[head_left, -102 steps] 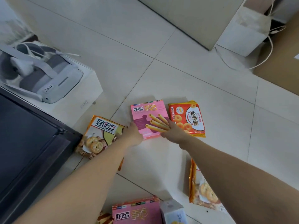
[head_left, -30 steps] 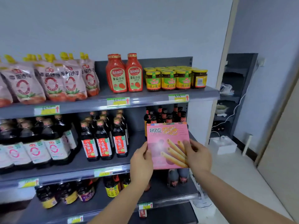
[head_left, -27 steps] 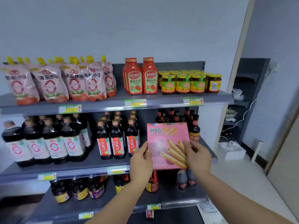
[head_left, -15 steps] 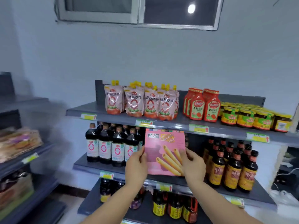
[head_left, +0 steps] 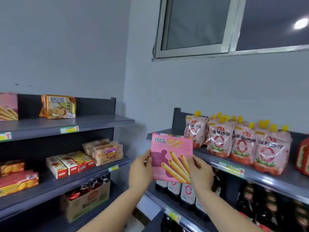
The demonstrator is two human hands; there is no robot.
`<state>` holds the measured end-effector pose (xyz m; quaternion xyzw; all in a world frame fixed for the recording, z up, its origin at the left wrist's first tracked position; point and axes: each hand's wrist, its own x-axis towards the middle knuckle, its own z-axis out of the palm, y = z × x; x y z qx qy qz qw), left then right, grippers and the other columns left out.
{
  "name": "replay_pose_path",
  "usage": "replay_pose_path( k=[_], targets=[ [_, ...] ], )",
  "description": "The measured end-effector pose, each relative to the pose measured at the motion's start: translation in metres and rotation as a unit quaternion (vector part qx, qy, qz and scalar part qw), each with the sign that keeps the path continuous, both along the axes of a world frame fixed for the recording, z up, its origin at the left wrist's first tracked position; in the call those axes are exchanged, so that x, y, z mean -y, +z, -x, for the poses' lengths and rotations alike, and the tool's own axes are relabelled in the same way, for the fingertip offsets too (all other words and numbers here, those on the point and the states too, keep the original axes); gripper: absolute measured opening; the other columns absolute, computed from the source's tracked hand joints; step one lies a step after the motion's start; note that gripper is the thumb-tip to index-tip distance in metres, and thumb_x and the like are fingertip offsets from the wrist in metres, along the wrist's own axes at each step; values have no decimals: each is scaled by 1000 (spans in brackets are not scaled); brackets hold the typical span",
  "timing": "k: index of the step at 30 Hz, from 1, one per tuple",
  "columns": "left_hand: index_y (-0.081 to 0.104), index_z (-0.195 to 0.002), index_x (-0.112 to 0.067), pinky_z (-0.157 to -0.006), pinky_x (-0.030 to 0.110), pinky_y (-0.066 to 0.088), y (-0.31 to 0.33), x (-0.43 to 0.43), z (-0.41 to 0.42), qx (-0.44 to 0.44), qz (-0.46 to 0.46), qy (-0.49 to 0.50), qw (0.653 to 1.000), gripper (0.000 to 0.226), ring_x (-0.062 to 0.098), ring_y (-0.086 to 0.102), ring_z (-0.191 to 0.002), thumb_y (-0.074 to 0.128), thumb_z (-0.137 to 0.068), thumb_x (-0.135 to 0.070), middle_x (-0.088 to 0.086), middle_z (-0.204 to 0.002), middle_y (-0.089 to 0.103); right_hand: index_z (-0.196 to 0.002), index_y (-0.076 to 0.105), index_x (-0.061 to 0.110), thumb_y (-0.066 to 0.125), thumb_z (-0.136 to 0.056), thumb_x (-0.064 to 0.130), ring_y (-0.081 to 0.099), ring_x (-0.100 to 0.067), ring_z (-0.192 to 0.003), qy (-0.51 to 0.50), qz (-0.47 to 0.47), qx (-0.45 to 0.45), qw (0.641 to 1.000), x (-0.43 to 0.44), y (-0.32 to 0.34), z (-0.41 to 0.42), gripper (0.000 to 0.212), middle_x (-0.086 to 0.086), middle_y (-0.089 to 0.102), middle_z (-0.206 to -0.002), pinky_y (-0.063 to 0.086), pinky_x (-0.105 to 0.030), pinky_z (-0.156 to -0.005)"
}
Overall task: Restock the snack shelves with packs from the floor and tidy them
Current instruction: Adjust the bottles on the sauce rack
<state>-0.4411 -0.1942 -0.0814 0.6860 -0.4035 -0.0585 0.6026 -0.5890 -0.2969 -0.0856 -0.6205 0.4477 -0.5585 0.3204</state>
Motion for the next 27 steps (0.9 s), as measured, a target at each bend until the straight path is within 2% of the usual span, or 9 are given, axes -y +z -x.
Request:
replay_pose_path(
  k=[8,12,15,19,27],
  targets=[
    [54,-136,-20,-94,37,51,24,-19,-63,2,35,114,993,37,14,59,-110,45,-100,-20,-4,-125,63,-107,73,27,59,-88,45,64,-19,-98,125,15,-10,992,23,20,-101,30,3,72,-102,50,-37,-87],
    [51,-138,-22,-97,37,50,29,-40,-99,-8,35,164,986,38,12,57,-114,45,-101,-23,-5,-129,61,-111,72,25,59,-89,44,63,-16,-91,186,9,1,983,15,28,-153,32,6,71,-98,49,-33,-79],
    [50,-138,-25,-92,37,53,35,-59,-127,-15,40,195,980,38,11,59,-108,43,-101,-24,-5,-126,62,-110,72,22,60,-91,41,61,-14,-88,227,11,12,974,0,36,-191,29,7,70,-96,43,-28,-74],
    [50,-139,-24,-88,41,55,44,-84,-170,-20,42,239,970,38,17,62,-107,44,-101,-25,-4,-125,63,-117,69,20,61,-91,40,63,-16,-103,261,13,23,965,-23,44,-244,34,5,70,-113,49,-30,-86],
    [51,-137,-24,-87,34,56,59,-123,-270,-4,43,281,959,38,9,59,-105,45,-100,-28,-5,-126,63,-121,67,20,59,-91,41,60,-17,-110,296,19,35,954,-59,56,-353,37,4,67,-120,50,-40,-94]
  ],
)
